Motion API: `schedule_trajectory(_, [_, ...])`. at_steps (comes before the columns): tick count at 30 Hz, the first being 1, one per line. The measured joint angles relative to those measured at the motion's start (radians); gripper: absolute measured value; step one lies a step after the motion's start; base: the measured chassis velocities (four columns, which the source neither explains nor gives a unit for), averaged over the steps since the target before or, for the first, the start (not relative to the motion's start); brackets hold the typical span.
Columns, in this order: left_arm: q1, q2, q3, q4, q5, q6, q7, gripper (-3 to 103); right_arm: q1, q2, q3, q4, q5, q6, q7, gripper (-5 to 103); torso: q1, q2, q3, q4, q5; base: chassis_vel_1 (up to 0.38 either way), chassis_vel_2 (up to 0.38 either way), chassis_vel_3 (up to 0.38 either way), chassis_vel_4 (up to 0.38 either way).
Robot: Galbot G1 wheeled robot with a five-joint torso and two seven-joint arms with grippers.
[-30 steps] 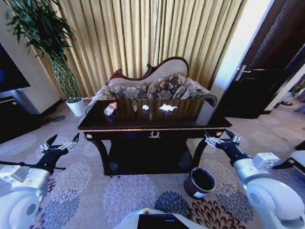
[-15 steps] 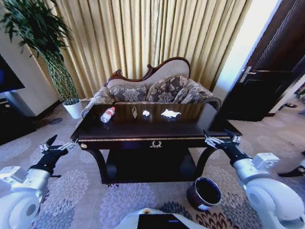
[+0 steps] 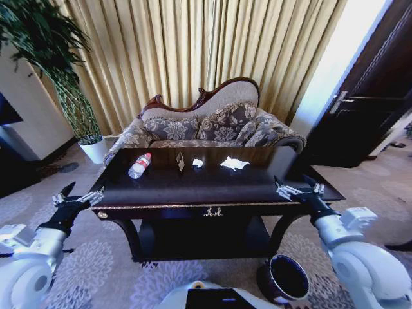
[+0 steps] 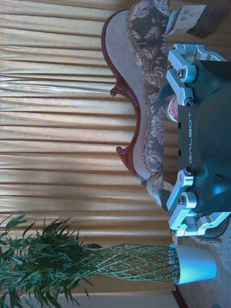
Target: Move to the front of the table and place the trash on the table into the trash bin.
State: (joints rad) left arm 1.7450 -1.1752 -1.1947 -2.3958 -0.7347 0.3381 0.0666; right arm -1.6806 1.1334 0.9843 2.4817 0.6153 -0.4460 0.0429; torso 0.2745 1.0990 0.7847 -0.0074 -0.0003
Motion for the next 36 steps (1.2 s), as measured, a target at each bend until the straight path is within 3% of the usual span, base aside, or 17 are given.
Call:
schedule_trajectory(5, [0.009,0.000,-0.017,-0.005,-0.004,0.000,0.000,100,0.015,-0.075,-0.001,-0.006,0.079,-0.035,0.031,100,-0.001,0.001,0.000,0.0001,0.0001,0.000,0.000,0.000,0.000])
schedule_trajectory(12, [0.029,-0.019,-0.039,-0.015,-0.005,0.000,-0.001,100,0.124,-0.287,-0.020,-0.131,0.286,-0.083,0.079,100,0.000,0.000,0.000,0.0001,0.0003,0.000,0.000,0.000,0.000])
schedule_trajectory(15, [0.039,-0.025,-0.045,-0.018,-0.006,-0.001,-0.001,100,0.154,-0.329,-0.027,-0.163,0.324,-0.088,0.079,100,0.000,0.000,0.000,0.0001,0.0000,0.000,0.000,0.000,0.000])
schedule_trajectory(16, [0.050,-0.031,-0.051,-0.022,-0.006,-0.002,-0.002,100,0.197,-0.376,-0.043,-0.203,0.363,-0.096,0.079,100,0.000,0.000,0.000,0.0001,0.0003,0.000,0.000,0.000,0.000])
schedule_trajectory(21, [0.056,-0.047,-0.060,-0.033,-0.005,-0.001,-0.004,100,0.330,-0.480,-0.128,-0.289,0.425,-0.124,0.079,100,-0.001,0.000,0.000,0.0002,0.0002,0.000,0.000,0.000,0.000])
schedule_trajectory(28, [0.054,-0.061,-0.052,-0.049,0.001,0.018,-0.012,100,0.491,-0.551,-0.299,-0.373,0.453,-0.141,0.077,100,0.000,0.000,0.000,-0.0002,0.0002,0.000,0.000,0.000,0.000])
schedule_trajectory(29, [0.049,-0.062,-0.044,-0.050,0.010,0.028,-0.022,100,0.587,-0.560,-0.391,-0.412,0.453,-0.154,0.075,100,-0.001,0.000,0.000,-0.0001,0.0000,0.000,0.000,0.000,0.000])
schedule_trajectory(36, [0.044,-0.061,-0.041,-0.064,0.014,0.054,-0.036,100,0.812,-0.541,-0.617,-0.511,0.458,-0.198,0.075,100,0.000,0.000,0.000,0.0002,0.0001,0.000,0.000,0.000,0.000])
